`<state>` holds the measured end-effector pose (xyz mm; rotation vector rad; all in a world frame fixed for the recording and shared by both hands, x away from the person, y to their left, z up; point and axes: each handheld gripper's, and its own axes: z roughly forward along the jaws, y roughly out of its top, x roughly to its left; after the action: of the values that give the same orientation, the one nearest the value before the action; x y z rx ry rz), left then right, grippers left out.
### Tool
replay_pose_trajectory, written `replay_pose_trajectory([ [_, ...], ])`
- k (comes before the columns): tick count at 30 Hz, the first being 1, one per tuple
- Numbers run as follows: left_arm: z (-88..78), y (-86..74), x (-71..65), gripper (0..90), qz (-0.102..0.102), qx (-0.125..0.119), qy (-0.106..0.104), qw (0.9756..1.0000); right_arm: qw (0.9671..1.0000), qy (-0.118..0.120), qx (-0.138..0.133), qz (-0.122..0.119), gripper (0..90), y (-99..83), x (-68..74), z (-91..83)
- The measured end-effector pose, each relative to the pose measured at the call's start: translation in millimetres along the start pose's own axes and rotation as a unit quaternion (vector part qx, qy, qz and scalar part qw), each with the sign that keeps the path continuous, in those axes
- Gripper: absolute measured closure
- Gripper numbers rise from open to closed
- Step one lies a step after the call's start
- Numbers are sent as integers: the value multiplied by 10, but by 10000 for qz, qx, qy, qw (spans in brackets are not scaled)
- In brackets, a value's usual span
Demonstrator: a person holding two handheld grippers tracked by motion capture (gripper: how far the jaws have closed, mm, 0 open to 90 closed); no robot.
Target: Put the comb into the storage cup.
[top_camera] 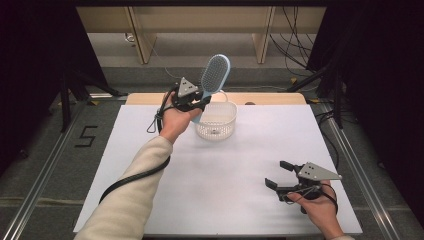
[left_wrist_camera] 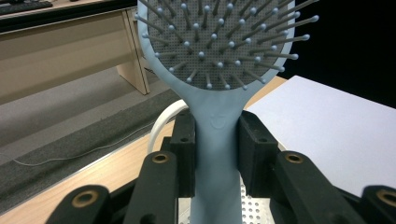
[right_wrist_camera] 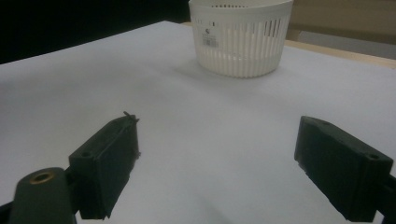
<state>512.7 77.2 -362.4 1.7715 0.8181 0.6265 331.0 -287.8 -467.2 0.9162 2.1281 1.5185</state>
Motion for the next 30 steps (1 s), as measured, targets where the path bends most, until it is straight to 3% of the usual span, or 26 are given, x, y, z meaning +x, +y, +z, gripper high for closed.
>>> replay_pose_trajectory([
  [30, 190, 17, 8, 701, 46, 47, 64, 10000, 10000, 6, 7, 10, 145, -1, -2, -8],
])
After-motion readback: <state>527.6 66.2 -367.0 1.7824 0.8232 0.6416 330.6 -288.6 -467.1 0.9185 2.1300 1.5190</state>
